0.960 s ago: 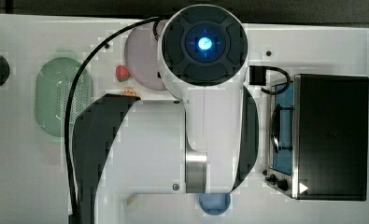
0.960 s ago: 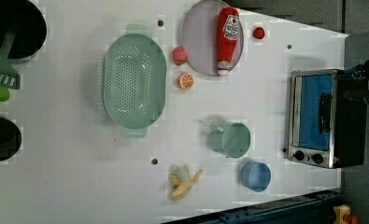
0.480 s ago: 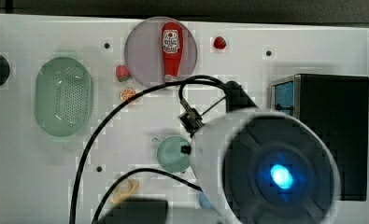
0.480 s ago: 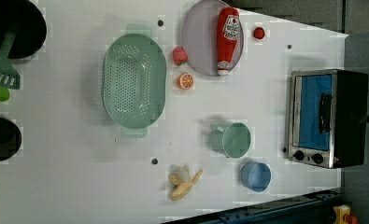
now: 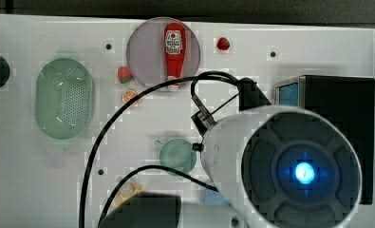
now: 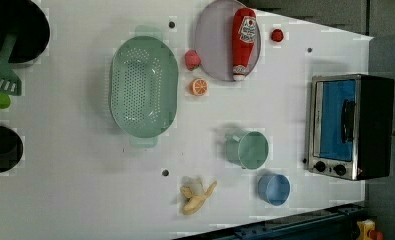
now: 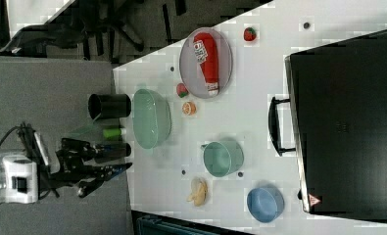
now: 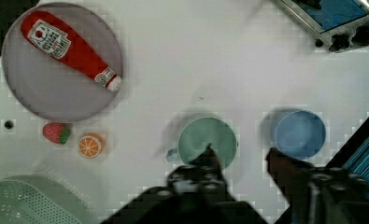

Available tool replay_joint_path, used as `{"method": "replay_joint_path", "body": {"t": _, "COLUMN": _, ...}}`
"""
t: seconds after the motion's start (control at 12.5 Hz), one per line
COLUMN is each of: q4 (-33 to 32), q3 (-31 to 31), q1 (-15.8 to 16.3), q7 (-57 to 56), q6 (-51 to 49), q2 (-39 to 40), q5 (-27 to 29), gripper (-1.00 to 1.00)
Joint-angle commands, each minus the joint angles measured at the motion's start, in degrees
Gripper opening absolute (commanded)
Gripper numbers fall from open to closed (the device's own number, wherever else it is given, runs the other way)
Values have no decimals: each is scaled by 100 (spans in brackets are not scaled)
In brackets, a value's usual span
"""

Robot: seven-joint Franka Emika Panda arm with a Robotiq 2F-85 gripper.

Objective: Flap open oven.

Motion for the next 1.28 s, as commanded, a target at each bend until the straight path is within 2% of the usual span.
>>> {"method": "replay_joint_path", "body": {"t": 0.08, "q4": -278, "q3": -191, "q1": -107, "q7": 203, "q6": 52, "q2": 98, "q5": -18, "gripper": -65}}
{"method": "replay_joint_path", "body": {"t": 0.24, "q4": -502, "q3": -397, "q1": -117, "q7": -13, "q6": 84, "q2": 153, "q5": -44, "gripper": -65}}
{"method": "replay_joint_path", "body": {"t": 0.48, "q4": -848, "q3": -735, "q1": -143, "q7": -998, "q6": 350, "q2": 256, "q5": -153, "gripper": -65}}
{"method": "replay_joint_path", "body": {"t": 0.88, "q4": -1553, "q3": -1259, "q1": -172, "q7": -3033, "q6": 1703, "q2": 417, "q5": -1019, "gripper": -65}}
{"method": "replay_joint_path", "body": {"t": 1.28, "q4": -2039, "q3": -1807, "q1": -180, "q7": -5195, "q6": 2901, "q2": 738, "q5": -1155, "gripper": -65}}
